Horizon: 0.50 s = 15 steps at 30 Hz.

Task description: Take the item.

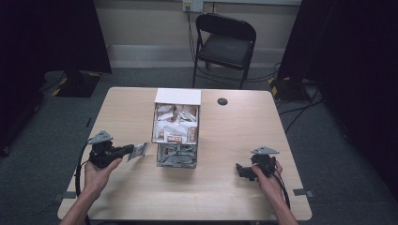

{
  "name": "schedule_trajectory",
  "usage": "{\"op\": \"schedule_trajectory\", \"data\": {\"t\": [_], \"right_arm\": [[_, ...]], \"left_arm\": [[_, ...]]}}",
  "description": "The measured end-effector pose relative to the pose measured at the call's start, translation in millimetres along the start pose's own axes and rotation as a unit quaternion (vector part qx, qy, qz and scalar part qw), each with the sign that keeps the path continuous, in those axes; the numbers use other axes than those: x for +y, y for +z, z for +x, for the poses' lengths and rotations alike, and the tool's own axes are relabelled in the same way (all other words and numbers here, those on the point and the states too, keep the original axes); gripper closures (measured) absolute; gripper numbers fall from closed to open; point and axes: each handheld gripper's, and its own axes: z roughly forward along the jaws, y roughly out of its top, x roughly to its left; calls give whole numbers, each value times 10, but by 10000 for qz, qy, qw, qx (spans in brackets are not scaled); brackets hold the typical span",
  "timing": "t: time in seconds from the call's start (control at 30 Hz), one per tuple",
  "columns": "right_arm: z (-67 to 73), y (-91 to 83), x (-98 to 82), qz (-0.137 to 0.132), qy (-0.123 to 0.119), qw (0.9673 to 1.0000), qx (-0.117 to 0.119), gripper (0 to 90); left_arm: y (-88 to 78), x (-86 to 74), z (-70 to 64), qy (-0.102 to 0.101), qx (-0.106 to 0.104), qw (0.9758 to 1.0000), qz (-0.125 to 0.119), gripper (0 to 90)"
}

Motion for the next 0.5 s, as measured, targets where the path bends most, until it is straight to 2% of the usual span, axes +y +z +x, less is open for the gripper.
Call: {"op": "schedule_trajectory", "data": {"t": [0.27, 0.5], "right_arm": [[0, 0, 0, 2, 2, 10000, -1, 0], [0, 0, 0, 1, 1, 10000, 1, 0]], "left_arm": [[107, 37, 79, -57, 233, 9997, 60, 900], [161, -21, 161, -86, 416, 9989, 201, 900]]}}
